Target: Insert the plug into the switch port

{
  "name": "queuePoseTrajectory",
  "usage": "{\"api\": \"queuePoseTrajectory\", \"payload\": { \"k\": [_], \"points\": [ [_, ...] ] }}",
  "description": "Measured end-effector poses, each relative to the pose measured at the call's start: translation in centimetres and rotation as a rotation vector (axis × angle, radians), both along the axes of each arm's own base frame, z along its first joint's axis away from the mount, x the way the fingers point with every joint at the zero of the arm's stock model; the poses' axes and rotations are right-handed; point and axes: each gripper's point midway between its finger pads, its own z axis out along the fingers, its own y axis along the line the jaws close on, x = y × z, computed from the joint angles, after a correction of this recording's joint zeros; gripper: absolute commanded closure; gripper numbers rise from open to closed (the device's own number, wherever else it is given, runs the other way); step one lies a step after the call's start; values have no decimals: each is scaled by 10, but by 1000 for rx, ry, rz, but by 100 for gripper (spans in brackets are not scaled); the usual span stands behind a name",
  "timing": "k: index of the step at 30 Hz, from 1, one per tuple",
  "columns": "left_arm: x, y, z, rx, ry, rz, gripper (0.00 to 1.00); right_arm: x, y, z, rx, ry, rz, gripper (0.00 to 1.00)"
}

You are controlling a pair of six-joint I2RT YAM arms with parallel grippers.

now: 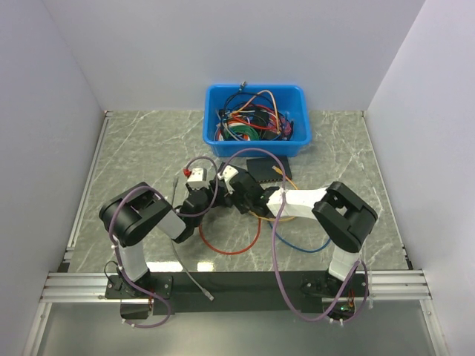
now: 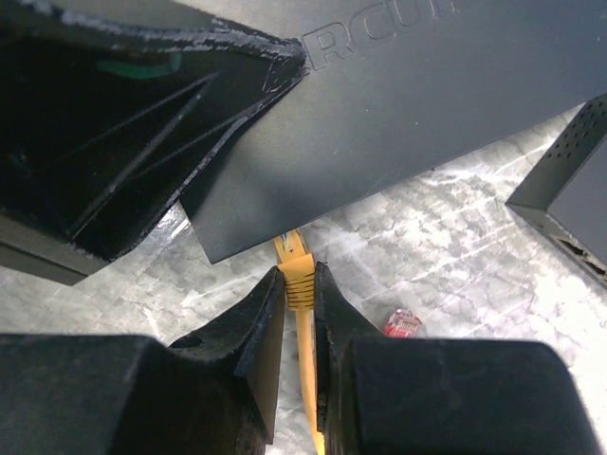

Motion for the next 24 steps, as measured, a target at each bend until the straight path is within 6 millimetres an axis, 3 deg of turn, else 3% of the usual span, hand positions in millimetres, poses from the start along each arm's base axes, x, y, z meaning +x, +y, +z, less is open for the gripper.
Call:
{"api": "queuePoseTrajectory", "payload": {
  "k": [10, 16, 24],
  "points": [
    [-9, -15, 0, 6, -26, -36, 31, -4, -10, -1, 31, 77, -81, 100],
    [-13, -22, -4, 27, -11, -54, 23, -6, -16, 1, 29, 85, -88, 100],
    [-9, -31, -6, 37, 19, -12, 20, -10, -26, 2, 151, -21, -115, 100]
  ]
}}
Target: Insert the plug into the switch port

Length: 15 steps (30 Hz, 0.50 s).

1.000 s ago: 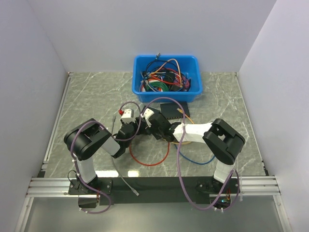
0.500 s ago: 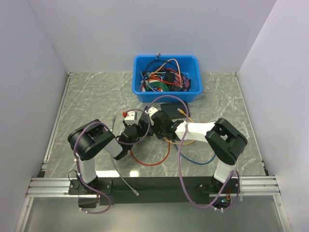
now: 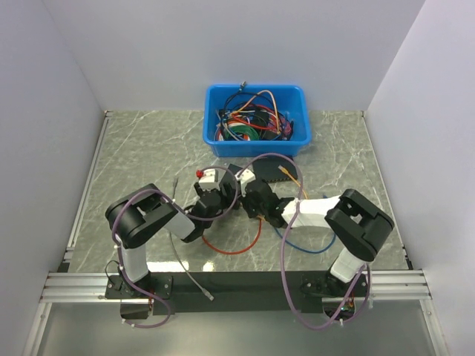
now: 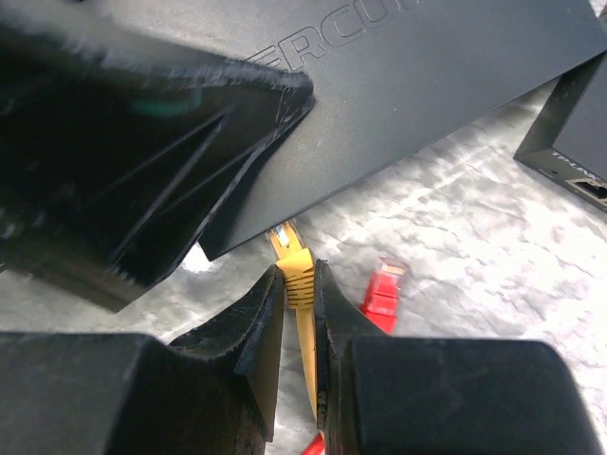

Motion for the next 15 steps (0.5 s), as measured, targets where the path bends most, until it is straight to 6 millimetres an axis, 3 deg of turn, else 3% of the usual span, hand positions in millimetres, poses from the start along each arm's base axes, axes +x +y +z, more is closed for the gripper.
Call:
{"api": "queuePoseTrajectory", "payload": {
  "k": [9, 15],
  "points": [
    [8, -6, 1, 24, 88, 82, 10, -5, -5, 1, 43, -36, -58, 96],
    [4, 5, 5, 22, 143, 108, 7, -24, 9, 5, 66, -35, -20, 96]
  ]
}}
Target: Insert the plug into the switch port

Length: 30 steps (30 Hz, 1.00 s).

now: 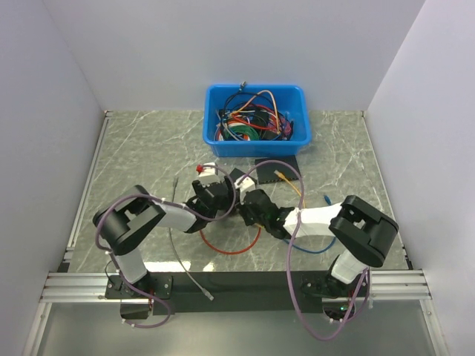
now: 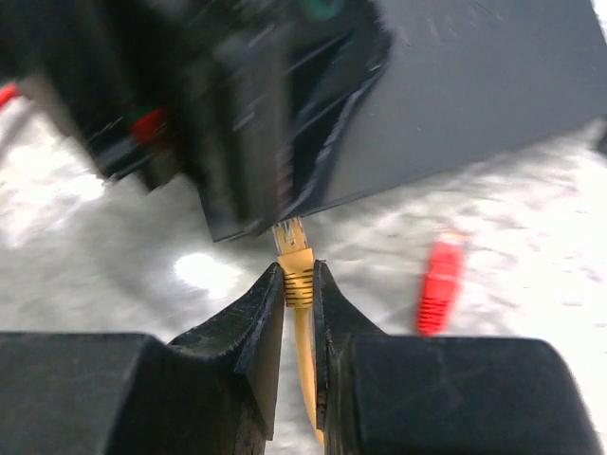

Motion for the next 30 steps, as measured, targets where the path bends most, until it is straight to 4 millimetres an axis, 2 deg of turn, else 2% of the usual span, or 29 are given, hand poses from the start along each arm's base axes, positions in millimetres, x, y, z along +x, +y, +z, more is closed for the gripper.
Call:
{"api": "queuePoseTrajectory", "payload": {
  "k": [3, 5, 8, 13, 17, 29, 30],
  "points": [
    [-5, 10, 1, 11, 40, 20, 5, -12, 11, 1, 14, 7, 28, 94],
    [-10, 14, 0, 15, 66, 33, 1, -16, 15, 1, 18, 9, 38, 89],
    [-15, 22, -1, 24, 101, 61, 1, -22, 22, 1, 21, 14, 53, 81],
    [-21, 31, -4, 45, 140, 97, 1, -22, 31, -5, 27, 34, 40, 66],
    [-24, 38, -4, 51, 170, 126, 1, -19, 42, -5, 47, 45, 34, 60],
    [-40, 77, 2, 50, 301, 225, 1, -38, 73, 3, 95, 80, 117, 45],
    [-40, 79, 2, 51, 314, 229, 1, -40, 76, 5, 112, 88, 119, 39]
  ]
}}
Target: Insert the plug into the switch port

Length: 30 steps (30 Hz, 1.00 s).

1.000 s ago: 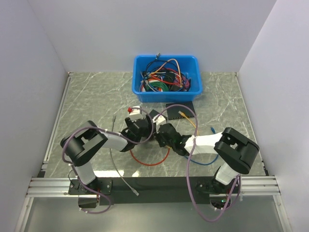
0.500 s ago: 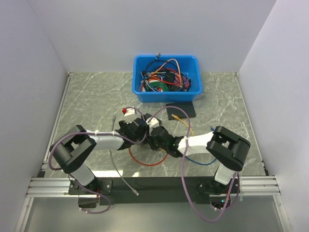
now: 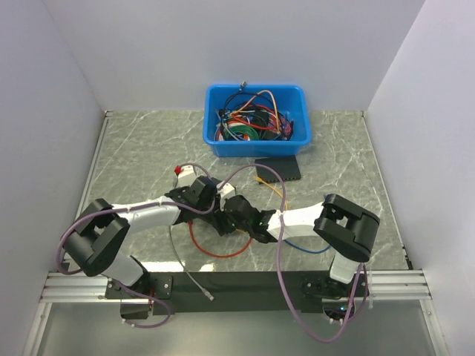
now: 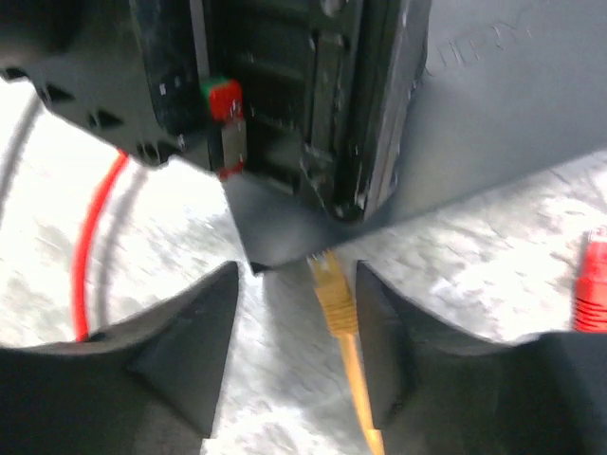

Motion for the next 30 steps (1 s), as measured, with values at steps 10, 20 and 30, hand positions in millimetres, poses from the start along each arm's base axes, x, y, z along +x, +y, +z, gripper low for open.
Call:
{"api": "queuePoseTrajectory", "payload": {
  "k": [10, 20, 30],
  "points": [
    [1, 17, 6, 60, 106, -11, 1, -4, 21, 15, 96, 18, -14, 27],
    [4, 54, 18, 149, 73, -16, 2, -26, 44, 133, 364, -161, 73, 22],
    [-3, 91, 74, 29, -192, 31, 1, -25, -7, 150, 380, -210, -47, 20]
  ]
}}
